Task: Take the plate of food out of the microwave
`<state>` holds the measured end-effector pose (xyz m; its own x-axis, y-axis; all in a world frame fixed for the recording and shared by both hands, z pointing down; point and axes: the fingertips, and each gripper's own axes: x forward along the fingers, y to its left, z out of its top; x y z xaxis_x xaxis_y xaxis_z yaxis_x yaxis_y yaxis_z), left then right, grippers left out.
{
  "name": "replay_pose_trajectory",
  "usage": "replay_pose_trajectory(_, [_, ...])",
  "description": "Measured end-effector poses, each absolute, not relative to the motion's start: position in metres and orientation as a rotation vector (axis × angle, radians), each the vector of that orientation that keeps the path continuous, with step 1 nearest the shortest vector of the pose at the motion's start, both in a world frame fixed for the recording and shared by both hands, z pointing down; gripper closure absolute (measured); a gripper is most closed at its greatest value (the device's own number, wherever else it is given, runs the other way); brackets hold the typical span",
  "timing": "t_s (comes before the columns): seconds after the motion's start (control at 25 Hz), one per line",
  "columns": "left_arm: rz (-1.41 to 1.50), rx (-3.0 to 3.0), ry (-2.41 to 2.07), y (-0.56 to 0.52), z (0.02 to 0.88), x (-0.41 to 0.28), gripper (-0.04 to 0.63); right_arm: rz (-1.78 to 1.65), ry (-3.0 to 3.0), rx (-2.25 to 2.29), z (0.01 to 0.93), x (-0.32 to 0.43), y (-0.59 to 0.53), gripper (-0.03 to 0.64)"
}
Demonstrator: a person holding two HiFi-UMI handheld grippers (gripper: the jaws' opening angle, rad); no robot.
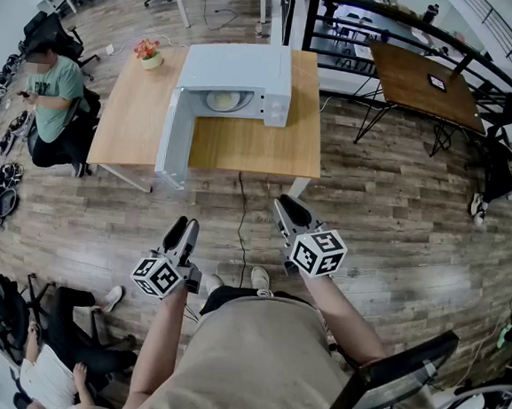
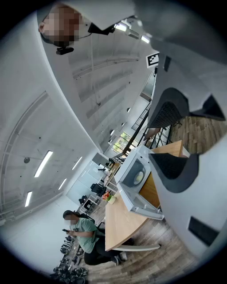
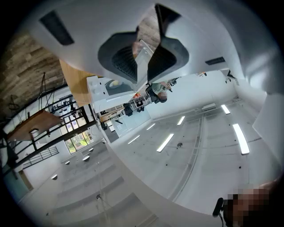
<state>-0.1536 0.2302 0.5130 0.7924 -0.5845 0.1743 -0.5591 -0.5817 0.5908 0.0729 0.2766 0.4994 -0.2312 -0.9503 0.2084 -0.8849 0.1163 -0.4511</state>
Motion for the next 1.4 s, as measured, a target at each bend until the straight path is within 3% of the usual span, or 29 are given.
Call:
replay_pose_trajectory(0.36, [-0.029, 2.349, -0.816, 0.234, 0.517, -0.136, 0.433, -0.897, 2.188, -1.670, 0.505, 0.068, 0.282, 0.500])
replay_pose_trajectory(1.4, [-0.025, 2.319, -0.878, 0.239, 0.523, -0.136, 0.433, -1.023, 2.064, -1.634, 0.520, 0.076, 0.278, 0.500])
